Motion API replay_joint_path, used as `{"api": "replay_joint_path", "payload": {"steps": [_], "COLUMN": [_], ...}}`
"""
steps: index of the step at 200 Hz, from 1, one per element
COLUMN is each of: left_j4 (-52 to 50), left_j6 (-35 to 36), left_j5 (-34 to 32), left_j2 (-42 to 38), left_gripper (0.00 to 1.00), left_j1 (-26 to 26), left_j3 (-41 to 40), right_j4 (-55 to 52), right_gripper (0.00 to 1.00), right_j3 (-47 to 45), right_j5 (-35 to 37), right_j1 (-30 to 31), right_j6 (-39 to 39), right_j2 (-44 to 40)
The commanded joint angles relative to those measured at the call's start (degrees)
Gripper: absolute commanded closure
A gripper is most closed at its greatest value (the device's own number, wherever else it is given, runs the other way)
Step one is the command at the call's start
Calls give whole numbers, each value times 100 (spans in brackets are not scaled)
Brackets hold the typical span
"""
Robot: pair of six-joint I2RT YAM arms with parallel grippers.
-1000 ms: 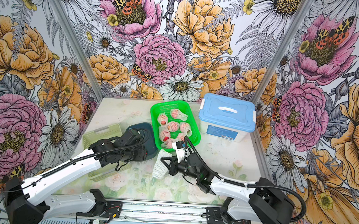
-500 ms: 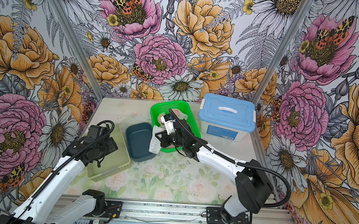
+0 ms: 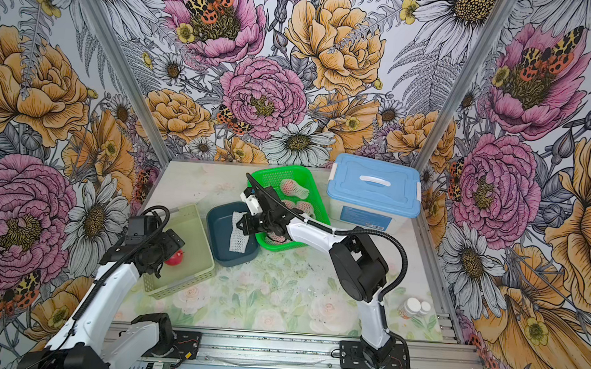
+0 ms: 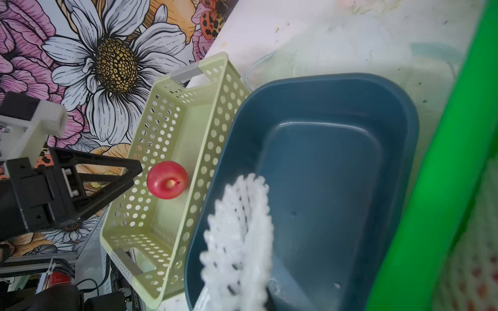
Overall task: Remove foam nets from apples
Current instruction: Place the apple in the basket, then place the foam net into the storage box.
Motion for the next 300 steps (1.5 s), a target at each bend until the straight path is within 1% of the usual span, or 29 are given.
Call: {"api": "replay_joint_path", "payload": {"steps": [1, 13, 29, 33, 54, 67, 78, 81, 85, 88, 94, 98, 100, 120, 149, 172, 182, 196, 206, 212, 243, 253, 275, 290, 300], "left_j4": [312, 272, 285, 289, 329, 379, 374, 359, 301, 245, 186, 161, 158, 178, 260, 455, 588, 775, 889, 969, 1206, 1235, 1372, 1505, 1554], "left_j6": [266, 432, 556, 590, 806, 973, 1134, 1194, 1235, 1260, 1275, 1282, 1284, 1193, 1142, 1117, 1146, 1178, 1170, 1162, 1135, 1135, 1101, 1090, 1123], "left_j5": [385, 499, 790, 877, 1361, 1685, 1837, 1844, 1815, 1762, 1677, 1654, 1637, 1590, 1670, 1816, 1975, 2271, 2354, 2336, 1902, 1705, 1444, 1311, 1262], "left_j2": [-10, 25, 42, 47, 106, 160, 249, 284, 320, 351, 401, 422, 428, 436, 406, 278, 202, 125, 71, 28, 165, 270, 397, 378, 403], "left_gripper": [1, 1, 1, 1, 1, 1, 1, 1, 1, 1, 1, 1, 1, 1, 1, 6, 10, 12, 12, 12, 12, 16, 38, 42, 48], "left_j1": [144, 131, 127, 123, 7, -167, -423, -503, -602, -693, -840, -907, -933, -1127, -1171, -1170, -1178, -1222, -1407, -1549, -2319, -2494, -2585, -2585, -2585], "left_j3": [222, 427, 639, 693, 908, 1046, 1164, 1203, 1262, 1299, 1350, 1367, 1373, 1352, 1334, 1242, 1144, 953, 807, 714, 513, 527, 523, 531, 576], "right_j4": [-224, -318, -488, -533, -736, -788, -806, -804, -811, -813, -813, -821, -828, -847, -849, -840, -835, -822, -821, -823, -824, -826, -822, -824, -822], "right_gripper": [98, 96, 90, 88, 73, 57, 40, 36, 33, 27, 24, 17, 16, 13, 12, 12, 12, 12, 12, 12, 12, 12, 13, 13, 13], "right_j3": [455, 623, 879, 945, 1235, 1349, 1385, 1383, 1393, 1389, 1405, 1416, 1424, 1424, 1352, 1298, 1286, 1306, 1323, 1324, 1352, 1350, 1285, 1193, 1128], "right_j5": [-11, 40, 99, 111, 252, 281, 382, 413, 459, 482, 519, 536, 553, 703, 677, 688, 615, 481, 405, 364, 10, -56, -172, -162, -96], "right_j1": [61, 60, 60, 206, 270, 279, 292, 294, 296, 293, 296, 297, 295, 295, 243, 200, 146, 121, 121, -32, -108, -107, -98, -90, -95], "right_j6": [-46, -108, -161, -170, -232, -247, -279, -301, -313, -326, -349, -361, -372, -440, -401, -337, -227, -57, -9, 4, 86, 84, 94, 91, 101], "right_j2": [215, 338, 524, 574, 778, 847, 840, 831, 818, 802, 775, 762, 754, 617, 412, 237, 177, 112, 47, 9, -140, -206, -325, -428, -485]}}
